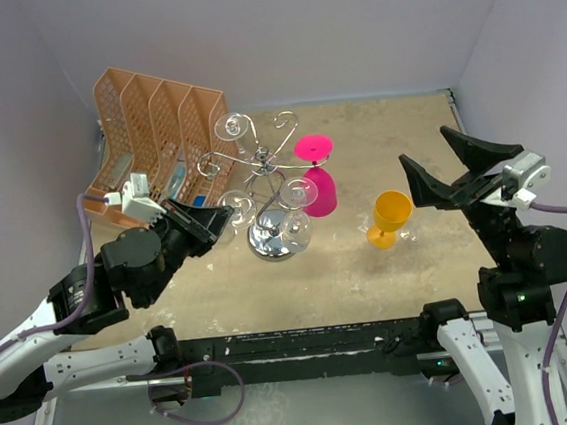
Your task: Place the wine glass upside down on the wine glass rack
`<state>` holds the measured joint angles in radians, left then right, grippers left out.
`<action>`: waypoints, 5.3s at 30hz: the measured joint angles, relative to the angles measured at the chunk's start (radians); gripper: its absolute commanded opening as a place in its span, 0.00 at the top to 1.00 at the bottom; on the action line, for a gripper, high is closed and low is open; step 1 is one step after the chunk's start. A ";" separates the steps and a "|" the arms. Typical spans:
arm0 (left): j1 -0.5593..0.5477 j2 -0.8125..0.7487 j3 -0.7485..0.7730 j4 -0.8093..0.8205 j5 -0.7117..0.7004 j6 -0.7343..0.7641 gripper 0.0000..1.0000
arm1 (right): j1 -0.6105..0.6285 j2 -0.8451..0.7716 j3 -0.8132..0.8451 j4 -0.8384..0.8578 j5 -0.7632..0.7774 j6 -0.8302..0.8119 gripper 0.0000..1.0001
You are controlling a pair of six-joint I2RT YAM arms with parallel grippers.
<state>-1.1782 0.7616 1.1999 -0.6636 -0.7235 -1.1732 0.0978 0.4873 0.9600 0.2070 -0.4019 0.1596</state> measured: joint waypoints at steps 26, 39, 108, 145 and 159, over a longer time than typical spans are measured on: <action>0.000 0.127 -0.051 0.256 0.072 -0.006 1.00 | 0.000 -0.019 -0.024 -0.029 0.098 0.048 0.22; 0.000 0.150 -0.047 0.283 -0.098 -0.007 1.00 | 0.000 -0.018 -0.035 -0.032 0.119 0.059 0.22; 0.000 0.061 -0.111 0.108 -0.079 -0.107 0.76 | 0.000 -0.010 -0.086 -0.063 0.169 0.106 0.24; 0.000 0.043 0.020 0.196 0.511 0.184 0.64 | 0.000 0.266 0.021 -0.581 0.146 0.135 0.29; 0.000 0.070 0.092 0.203 0.297 0.413 0.63 | 0.003 0.343 -0.038 -0.688 0.209 0.116 0.43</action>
<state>-1.1782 0.8314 1.2922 -0.4606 -0.4263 -0.7601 0.1009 0.8307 0.9222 -0.4812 -0.1928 0.2752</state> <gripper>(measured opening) 0.364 0.559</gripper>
